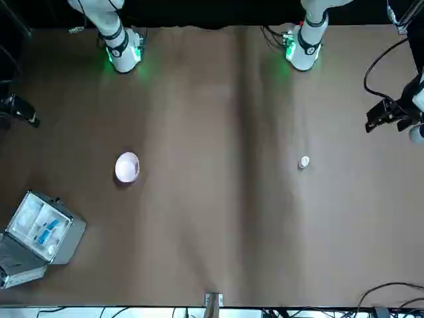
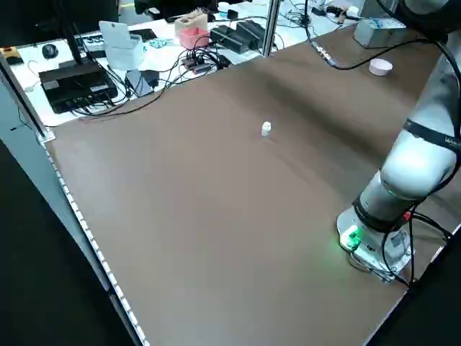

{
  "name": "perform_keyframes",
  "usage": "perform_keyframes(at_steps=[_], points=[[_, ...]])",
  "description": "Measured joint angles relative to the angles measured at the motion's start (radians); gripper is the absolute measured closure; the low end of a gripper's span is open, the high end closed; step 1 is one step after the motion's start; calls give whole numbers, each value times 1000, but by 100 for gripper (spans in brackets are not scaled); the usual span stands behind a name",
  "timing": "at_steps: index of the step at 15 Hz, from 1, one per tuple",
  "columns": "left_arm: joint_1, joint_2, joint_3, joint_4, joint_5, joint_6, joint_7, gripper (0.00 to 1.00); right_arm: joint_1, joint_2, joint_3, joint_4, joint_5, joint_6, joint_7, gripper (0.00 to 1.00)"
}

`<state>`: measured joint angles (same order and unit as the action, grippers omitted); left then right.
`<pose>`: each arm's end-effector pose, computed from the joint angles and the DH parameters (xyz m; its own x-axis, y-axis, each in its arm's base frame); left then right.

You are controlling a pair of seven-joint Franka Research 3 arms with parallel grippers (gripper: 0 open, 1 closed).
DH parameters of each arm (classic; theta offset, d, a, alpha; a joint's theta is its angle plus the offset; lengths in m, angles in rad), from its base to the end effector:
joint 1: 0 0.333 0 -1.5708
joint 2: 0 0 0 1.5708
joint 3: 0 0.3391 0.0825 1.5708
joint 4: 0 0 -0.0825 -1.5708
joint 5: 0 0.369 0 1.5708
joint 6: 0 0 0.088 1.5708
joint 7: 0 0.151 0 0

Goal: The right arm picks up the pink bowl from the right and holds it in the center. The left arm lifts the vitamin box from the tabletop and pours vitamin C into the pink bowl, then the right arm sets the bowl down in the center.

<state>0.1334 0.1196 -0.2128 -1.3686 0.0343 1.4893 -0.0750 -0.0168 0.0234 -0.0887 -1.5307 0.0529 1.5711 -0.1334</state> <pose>0.5699 -0.0317 0.6230 1.0000 0.0000 0.0044 0.0000 -1.0000 -0.0087 0.5464 -0.0492 0.6095 0.9993 0.0278 0.0237 0.0289 -0.9984 -0.0481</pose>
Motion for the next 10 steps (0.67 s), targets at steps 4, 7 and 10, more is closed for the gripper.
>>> perform_keyframes(at_steps=[4,7,10], points=[[-2,-1,-3,1,0,0,4,0,1,0,2,0,0,0,0,0],[-3,3,-4,-2,0,0,10,0,1,0,2,-2,0,0,1,0],[-4,23,-4,-5,0,0,14,0,8,0,4,-10,0,16,8,0]])
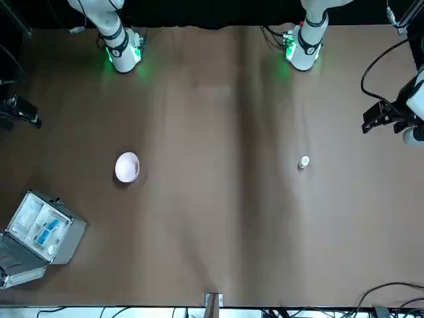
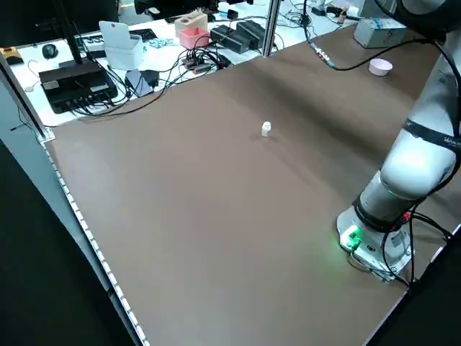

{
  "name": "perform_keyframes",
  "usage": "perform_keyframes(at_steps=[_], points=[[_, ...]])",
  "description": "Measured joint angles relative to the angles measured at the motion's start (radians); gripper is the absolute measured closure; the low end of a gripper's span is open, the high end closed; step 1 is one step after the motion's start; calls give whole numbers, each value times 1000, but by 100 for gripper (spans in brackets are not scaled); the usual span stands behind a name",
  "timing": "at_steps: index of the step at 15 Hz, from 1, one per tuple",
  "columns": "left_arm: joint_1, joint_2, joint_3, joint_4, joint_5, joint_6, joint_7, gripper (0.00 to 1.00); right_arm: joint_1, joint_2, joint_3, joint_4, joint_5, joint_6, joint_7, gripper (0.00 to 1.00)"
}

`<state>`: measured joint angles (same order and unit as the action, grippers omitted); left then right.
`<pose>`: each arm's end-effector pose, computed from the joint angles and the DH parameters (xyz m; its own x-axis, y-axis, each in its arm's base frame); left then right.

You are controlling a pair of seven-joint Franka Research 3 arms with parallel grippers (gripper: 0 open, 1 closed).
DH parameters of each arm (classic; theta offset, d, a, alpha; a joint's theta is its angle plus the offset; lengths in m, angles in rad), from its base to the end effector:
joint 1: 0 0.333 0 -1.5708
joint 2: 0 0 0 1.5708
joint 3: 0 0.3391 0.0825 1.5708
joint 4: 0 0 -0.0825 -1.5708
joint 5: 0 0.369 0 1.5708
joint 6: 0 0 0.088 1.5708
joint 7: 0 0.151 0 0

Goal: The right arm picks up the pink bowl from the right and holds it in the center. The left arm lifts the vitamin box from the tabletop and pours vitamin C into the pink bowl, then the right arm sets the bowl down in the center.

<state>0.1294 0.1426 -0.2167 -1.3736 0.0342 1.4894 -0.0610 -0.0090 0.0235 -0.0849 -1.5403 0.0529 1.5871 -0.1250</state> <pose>0.5759 -0.0353 0.6078 0.9995 -0.0221 -0.0233 -0.0222 -0.9997 -0.0050 0.5487 -0.0432 0.6065 0.9991 0.0302 0.0295 0.0316 -0.9984 -0.0476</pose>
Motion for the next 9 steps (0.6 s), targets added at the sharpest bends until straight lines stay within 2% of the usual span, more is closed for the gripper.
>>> perform_keyframes(at_steps=[4,6,9], points=[[6,47,2,-2,-23,17,51,0,18,3,3,-86,5,64,5,0],[24,80,10,-3,-82,36,88,0,37,10,4,-167,9,159,8,0],[64,121,13,-3,-119,124,182,0,60,25,5,-295,12,299,26,0]])
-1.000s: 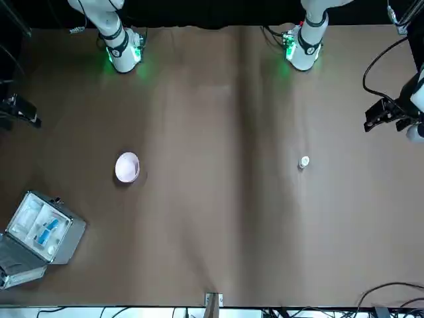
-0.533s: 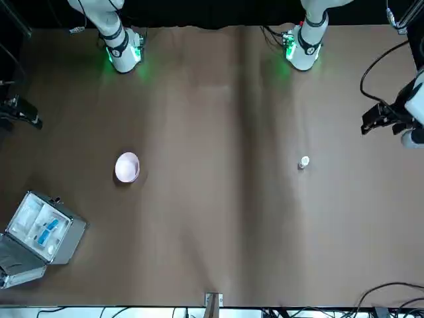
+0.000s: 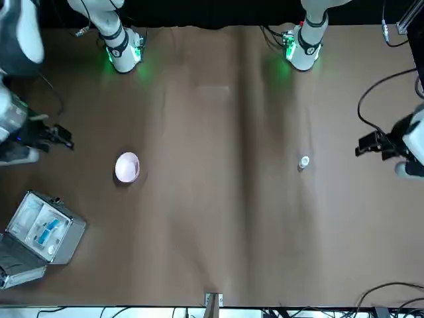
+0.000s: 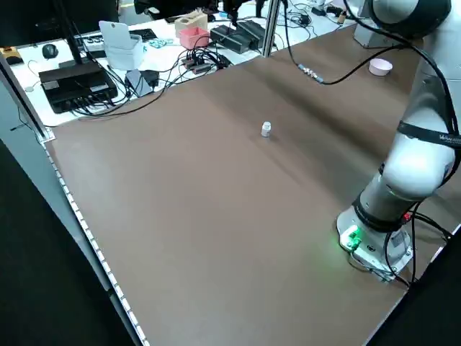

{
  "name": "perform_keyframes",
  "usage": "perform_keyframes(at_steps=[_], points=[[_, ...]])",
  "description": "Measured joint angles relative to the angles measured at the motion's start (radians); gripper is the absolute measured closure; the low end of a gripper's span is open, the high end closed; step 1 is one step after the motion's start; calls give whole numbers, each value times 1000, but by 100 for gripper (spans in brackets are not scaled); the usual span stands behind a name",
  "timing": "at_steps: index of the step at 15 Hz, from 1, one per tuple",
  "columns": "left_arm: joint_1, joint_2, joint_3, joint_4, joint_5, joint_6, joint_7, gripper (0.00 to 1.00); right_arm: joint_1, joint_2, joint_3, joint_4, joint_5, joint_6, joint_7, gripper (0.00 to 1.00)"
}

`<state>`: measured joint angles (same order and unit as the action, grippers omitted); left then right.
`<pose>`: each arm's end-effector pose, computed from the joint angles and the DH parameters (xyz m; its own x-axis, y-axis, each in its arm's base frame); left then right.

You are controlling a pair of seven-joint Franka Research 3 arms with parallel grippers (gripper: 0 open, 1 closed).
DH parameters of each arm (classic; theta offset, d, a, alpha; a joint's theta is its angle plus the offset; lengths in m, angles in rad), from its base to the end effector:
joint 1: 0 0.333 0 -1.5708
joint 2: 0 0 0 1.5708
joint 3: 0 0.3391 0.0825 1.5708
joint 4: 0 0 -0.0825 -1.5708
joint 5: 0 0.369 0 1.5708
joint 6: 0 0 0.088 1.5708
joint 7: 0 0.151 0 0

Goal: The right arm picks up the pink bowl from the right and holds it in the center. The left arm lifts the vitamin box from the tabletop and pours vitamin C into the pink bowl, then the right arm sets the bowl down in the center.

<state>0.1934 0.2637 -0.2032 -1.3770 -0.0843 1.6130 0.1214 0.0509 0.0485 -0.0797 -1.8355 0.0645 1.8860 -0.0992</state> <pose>0.6246 -0.0030 0.5461 0.9927 -0.1206 -0.0061 -0.1186 -0.9833 0.1381 0.5637 -0.0081 0.4820 0.9987 0.0503 0.0073 0.0507 -0.9971 -0.0570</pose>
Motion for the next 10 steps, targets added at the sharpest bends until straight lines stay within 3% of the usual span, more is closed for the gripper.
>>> perform_keyframes(at_steps=[4,8,10], points=[[40,43,0,-1,-41,46,155,0,34,83,2,-83,14,86,56,1],[53,110,0,-3,-99,87,305,0,47,240,2,-93,24,225,69,2],[78,145,0,-4,-157,101,443,0,49,304,2,-93,29,252,75,9]])
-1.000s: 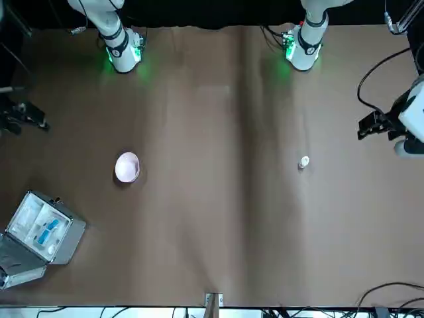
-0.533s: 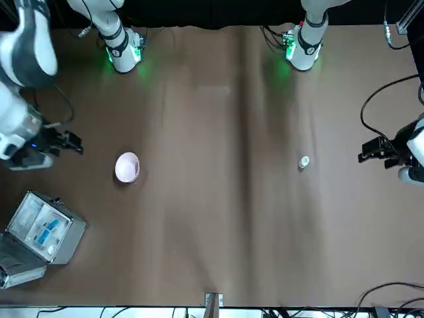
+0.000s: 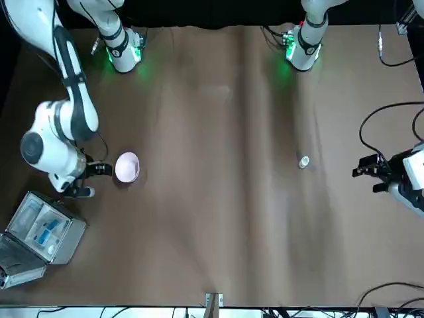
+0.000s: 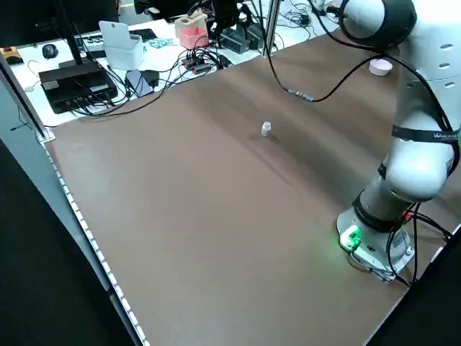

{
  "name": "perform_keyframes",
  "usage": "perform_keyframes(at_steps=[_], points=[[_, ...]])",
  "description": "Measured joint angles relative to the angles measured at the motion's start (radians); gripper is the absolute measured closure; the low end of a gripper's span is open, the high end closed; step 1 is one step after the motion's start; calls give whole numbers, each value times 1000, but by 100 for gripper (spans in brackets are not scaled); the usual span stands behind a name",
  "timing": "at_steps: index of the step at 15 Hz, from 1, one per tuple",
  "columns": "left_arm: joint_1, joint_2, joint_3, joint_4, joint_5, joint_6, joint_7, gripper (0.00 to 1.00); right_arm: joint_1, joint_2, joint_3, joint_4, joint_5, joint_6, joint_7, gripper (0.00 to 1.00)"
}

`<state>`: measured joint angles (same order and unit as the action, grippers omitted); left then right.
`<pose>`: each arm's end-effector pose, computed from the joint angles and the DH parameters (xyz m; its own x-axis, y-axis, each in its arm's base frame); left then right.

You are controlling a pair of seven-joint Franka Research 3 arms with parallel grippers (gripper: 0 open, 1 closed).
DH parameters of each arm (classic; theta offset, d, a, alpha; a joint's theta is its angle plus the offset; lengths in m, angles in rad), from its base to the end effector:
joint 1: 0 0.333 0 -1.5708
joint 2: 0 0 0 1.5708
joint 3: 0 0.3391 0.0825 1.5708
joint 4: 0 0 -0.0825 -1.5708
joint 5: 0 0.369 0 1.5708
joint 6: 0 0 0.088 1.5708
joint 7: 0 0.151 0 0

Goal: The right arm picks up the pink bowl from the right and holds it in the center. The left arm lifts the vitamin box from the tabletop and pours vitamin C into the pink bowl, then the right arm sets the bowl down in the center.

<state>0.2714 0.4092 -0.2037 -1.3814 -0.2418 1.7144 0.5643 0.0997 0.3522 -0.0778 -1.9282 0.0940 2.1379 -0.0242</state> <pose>0.6644 0.0337 0.4652 0.9068 -0.4089 0.1031 -0.4201 -0.8553 0.3034 0.5937 0.0220 0.2837 0.9901 -0.0037 -0.1403 -0.0105 -0.9988 -0.0480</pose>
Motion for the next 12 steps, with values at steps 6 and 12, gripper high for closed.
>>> perform_keyframes(at_steps=[6,12], points=[[98,96,-2,-14,-191,1,523,1,2,70,-1,1,63,16,4,27],[184,133,-3,-158,-436,-7,948,1,2,101,-1,-5,64,13,9,52]])
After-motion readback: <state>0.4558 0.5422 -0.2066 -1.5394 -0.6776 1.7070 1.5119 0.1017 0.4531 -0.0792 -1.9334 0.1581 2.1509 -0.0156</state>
